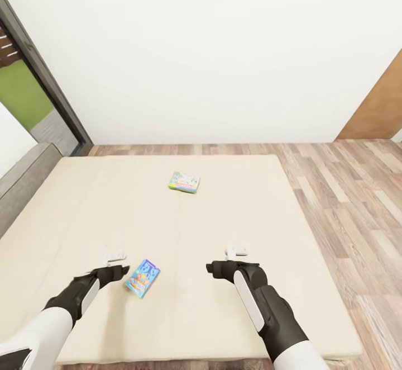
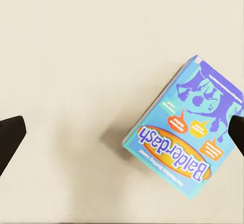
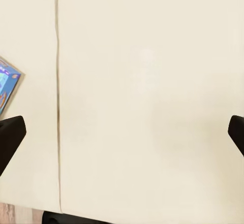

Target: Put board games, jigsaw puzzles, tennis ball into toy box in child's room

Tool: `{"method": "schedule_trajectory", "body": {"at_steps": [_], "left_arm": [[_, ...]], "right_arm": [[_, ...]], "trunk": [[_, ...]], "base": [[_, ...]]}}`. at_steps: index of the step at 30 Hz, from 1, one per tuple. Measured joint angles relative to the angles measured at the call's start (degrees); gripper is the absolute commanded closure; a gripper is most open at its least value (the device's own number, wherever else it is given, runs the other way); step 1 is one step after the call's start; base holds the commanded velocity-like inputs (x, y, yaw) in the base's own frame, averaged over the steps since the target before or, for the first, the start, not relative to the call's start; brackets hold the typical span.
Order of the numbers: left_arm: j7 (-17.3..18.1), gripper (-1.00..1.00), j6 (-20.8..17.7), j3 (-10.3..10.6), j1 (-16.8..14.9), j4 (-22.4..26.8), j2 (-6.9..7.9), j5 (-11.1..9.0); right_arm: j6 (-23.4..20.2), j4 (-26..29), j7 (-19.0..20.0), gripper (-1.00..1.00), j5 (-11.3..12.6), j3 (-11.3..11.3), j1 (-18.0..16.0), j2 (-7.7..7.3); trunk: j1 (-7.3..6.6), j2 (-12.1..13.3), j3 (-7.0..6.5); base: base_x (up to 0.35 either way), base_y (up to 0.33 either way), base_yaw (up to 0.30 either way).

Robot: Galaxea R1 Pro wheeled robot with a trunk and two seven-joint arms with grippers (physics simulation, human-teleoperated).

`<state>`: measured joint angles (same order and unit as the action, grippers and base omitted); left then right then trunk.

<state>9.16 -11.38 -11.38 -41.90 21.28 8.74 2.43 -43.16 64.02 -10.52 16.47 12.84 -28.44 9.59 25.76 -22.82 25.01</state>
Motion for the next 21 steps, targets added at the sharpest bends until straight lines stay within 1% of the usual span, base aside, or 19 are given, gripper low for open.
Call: {"method": "schedule_trajectory", "body": {"at_steps": [6, 21], "left_arm": [[-2.06, -1.0, 0.15, -0.02, 0.0, -0.26, -0.07, -0.03], [-2.26, -1.0, 0.05, -0.1, 0.0, -0.05, -0.09, -0.25]], "right_arm": [[0.0, 0.0, 0.0, -1.0, 0.01, 0.0, 0.0, 0.0], [0.0, 0.04, 0.0, -1.0, -0.02, 0.0, 0.01, 0.0]], "trunk": [[0.0, 0.0, 0.55], [0.0, 0.0, 1.94]], "base": [[0.0, 0.0, 0.0], [0.0, 0.0, 0.0]]}}
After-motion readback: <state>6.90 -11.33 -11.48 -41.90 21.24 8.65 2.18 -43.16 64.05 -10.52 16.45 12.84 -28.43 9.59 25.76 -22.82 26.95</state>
